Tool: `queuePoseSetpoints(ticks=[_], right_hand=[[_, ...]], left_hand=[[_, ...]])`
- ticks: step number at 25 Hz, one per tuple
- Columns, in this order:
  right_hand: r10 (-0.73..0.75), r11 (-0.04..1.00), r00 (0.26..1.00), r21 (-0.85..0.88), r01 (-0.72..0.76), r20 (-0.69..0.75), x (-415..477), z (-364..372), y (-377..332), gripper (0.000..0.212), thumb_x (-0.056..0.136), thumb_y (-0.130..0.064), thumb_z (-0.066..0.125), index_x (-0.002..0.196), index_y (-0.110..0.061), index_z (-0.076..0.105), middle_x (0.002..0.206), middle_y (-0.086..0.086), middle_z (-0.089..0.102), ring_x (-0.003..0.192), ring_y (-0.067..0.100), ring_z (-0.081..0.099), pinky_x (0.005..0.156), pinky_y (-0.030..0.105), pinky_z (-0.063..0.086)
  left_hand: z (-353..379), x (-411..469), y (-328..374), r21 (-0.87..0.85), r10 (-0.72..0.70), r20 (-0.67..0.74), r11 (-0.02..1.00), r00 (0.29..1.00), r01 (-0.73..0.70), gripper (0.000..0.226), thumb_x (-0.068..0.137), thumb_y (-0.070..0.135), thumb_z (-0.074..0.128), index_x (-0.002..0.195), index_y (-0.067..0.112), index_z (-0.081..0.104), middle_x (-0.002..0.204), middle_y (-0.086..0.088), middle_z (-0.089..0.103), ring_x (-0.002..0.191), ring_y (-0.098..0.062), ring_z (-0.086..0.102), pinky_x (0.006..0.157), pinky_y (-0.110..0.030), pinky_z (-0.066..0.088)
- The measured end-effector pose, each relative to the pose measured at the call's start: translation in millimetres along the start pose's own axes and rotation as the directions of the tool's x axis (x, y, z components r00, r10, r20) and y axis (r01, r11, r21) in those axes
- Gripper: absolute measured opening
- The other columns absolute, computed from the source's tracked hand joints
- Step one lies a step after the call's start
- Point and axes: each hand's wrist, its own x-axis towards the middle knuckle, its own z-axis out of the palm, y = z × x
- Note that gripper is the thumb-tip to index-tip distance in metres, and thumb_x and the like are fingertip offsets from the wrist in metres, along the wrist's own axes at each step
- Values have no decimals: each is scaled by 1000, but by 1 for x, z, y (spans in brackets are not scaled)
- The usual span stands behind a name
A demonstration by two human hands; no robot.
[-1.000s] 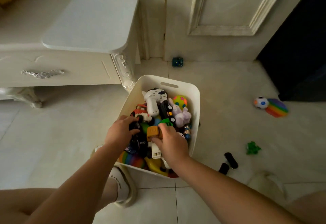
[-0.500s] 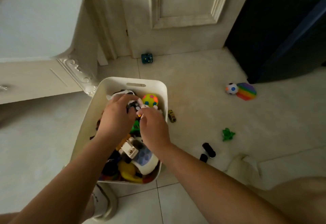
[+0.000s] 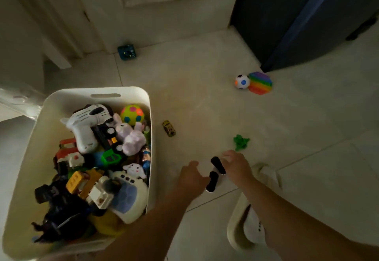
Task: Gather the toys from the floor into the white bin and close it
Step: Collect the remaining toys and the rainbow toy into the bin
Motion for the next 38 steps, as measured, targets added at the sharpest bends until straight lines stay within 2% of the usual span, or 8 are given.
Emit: queuePoseSetpoints(ticks=[7, 12, 17, 19, 22, 27, 32, 38], right_hand=[[-24, 981, 997, -191, 37, 71, 17, 28, 3, 53, 93, -31, 55, 142, -37, 36, 130, 9, 38, 120, 27, 42, 91, 36, 45], [-48, 995, 997, -88, 53, 54, 21, 30, 6, 38, 91, -13, 52, 126, -25, 50, 120, 10, 43, 109, 27, 46, 84, 32, 46], [135, 941, 886, 337, 25, -444, 21, 7, -2, 27, 81, -8, 56, 104, -16, 44, 110, 5, 42, 81, 27, 57, 63, 32, 45], [201, 952, 876, 297, -71, -438, 32, -8, 1, 52, 86, -18, 58, 132, -22, 36, 125, 9, 40, 89, 29, 61, 64, 30, 44], [197, 979, 962, 91, -182, -190, 49, -21, 15, 78, 89, -38, 61, 149, -40, 11, 143, 15, 32, 106, 32, 61, 73, 31, 46], [150, 989, 979, 35, -146, -138, 50, -11, 16, 38, 93, -34, 57, 128, -23, 48, 131, 11, 43, 98, 32, 62, 80, 36, 52], [79, 923, 976, 384, 5, -203, 29, -5, -26, 27, 87, -30, 62, 112, -25, 57, 112, 8, 57, 87, 22, 60, 70, 28, 47], [-44, 837, 959, 513, 187, -279, 1, -31, -87, 23, 81, -35, 64, 101, -30, 55, 101, 0, 62, 85, 18, 62, 67, 31, 49]], left_hand=[[47, 53, -5, 330, -34, 37, 944, 999, 20, 57, 89, 42, 58, 136, 16, 39, 133, -8, 41, 115, -25, 53, 92, -35, 48], [61, 69, 3, 505, -20, 27, 863, 999, 3, 40, 90, 39, 55, 120, 15, 43, 120, -6, 43, 107, -24, 52, 73, -31, 42], [67, 73, 3, 519, 87, 34, 850, 996, -92, 34, 94, 7, 44, 127, 13, 38, 126, -12, 40, 105, -29, 54, 75, -36, 47], [62, 72, 3, 454, 72, 16, 888, 997, -71, 35, 92, 3, 43, 125, 15, 40, 123, -12, 41, 103, -29, 54, 76, -35, 46], [53, 77, 3, 320, 18, -18, 947, 1000, -12, 33, 91, 2, 44, 122, 13, 45, 121, -14, 39, 100, -31, 56, 84, -35, 51], [41, 85, 10, 107, -57, -26, 992, 998, 59, 30, 90, 5, 48, 120, 10, 45, 118, -16, 47, 100, -34, 58, 88, -39, 53], [28, 68, 41, -190, -23, -79, 982, 997, 7, 30, 85, 4, 48, 114, 11, 49, 103, -14, 61, 91, -31, 64, 79, -44, 57], [-15, 34, 64, -434, 20, -158, 896, 987, -88, 29, 78, 1, 47, 103, 14, 52, 93, -15, 67, 86, -34, 67, 74, -54, 58]])
